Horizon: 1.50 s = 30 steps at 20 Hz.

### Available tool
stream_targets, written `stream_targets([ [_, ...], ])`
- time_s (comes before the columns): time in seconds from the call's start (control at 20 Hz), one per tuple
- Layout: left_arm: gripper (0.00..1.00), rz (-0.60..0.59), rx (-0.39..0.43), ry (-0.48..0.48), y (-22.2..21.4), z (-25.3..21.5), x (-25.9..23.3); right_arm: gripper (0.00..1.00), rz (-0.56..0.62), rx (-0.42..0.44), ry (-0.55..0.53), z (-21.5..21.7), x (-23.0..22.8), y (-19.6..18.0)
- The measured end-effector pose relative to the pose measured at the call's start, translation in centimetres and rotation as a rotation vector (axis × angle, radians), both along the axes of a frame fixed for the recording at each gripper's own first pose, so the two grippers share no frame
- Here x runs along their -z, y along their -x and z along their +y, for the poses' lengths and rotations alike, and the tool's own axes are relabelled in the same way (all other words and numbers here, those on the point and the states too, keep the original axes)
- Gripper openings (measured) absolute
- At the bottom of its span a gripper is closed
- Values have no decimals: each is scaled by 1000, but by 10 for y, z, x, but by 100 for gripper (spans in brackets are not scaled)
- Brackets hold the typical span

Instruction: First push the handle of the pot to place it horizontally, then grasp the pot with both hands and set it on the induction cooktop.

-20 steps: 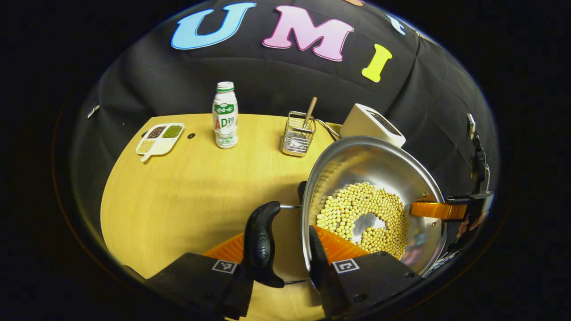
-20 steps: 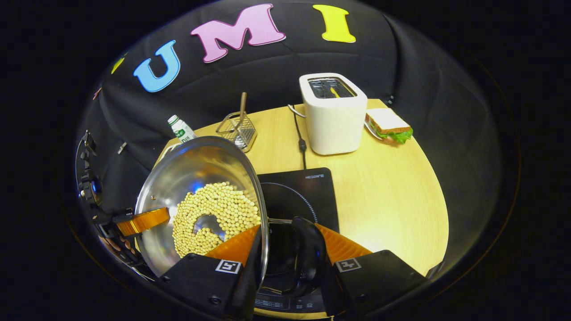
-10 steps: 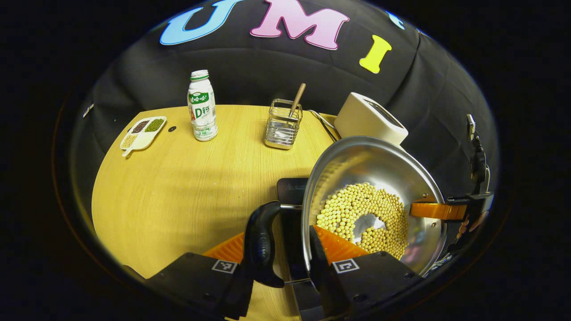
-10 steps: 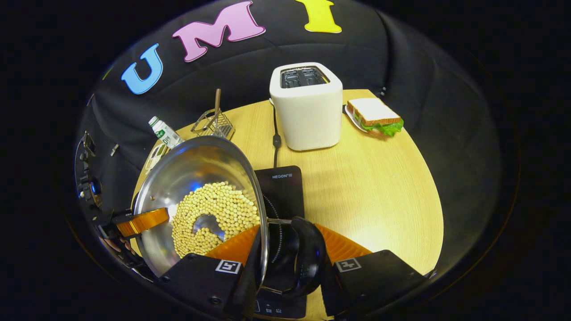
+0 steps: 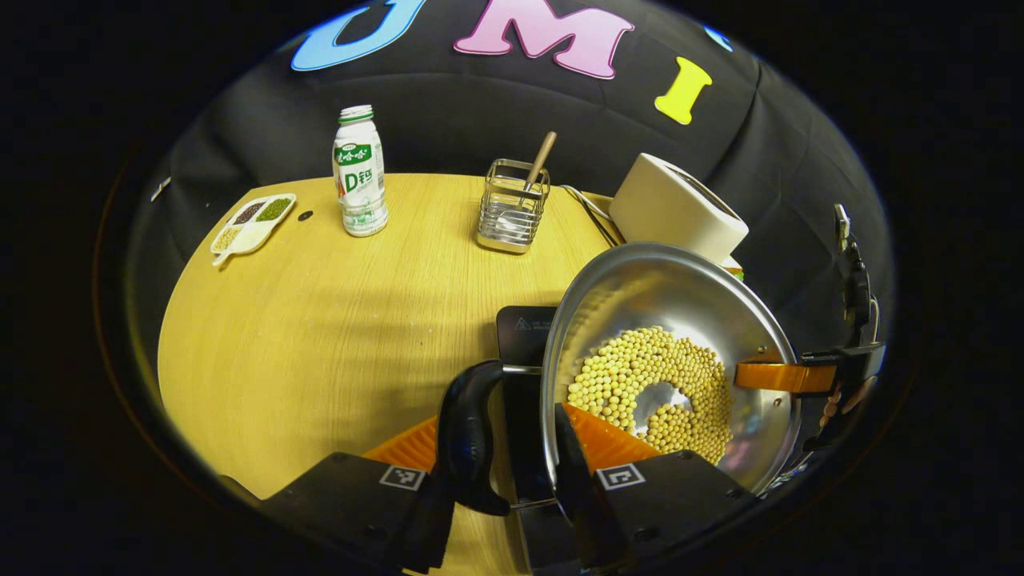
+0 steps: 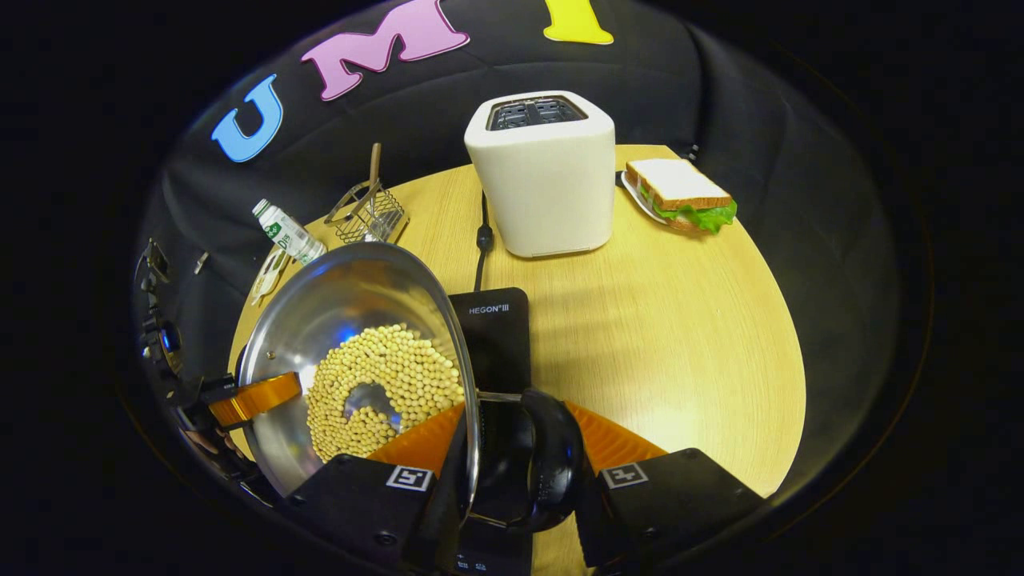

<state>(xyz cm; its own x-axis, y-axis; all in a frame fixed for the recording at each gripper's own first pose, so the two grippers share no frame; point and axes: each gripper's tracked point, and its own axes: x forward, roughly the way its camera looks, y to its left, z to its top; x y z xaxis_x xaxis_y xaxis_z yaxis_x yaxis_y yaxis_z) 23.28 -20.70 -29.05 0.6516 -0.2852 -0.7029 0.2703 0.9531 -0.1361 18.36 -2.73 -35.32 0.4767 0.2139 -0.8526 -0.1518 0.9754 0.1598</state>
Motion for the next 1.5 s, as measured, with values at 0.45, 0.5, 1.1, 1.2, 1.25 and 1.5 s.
stream_targets([
  [0.45, 67, 18, 2, -17, 3, 3, 1, 64, 32, 30, -27, -3, 5, 3],
  [0.5, 67, 27, 1, -25, 4, 4, 2, 64, 48, 46, -34, -3, 5, 5],
  [1.1, 96, 29, -105, 10, 44, 15, -41, 99, -84, 85, -86, -25, -60, 24],
  [1.2, 96, -12, -90, 17, 56, 16, -59, 99, -153, 100, -58, -34, -80, 33],
  [1.25, 96, -34, -87, 24, 61, 17, -70, 99, -189, 108, -36, -40, -91, 40],
  [1.5, 96, -236, -97, 32, 87, 31, -140, 99, -391, 163, 39, -54, -155, 76],
])
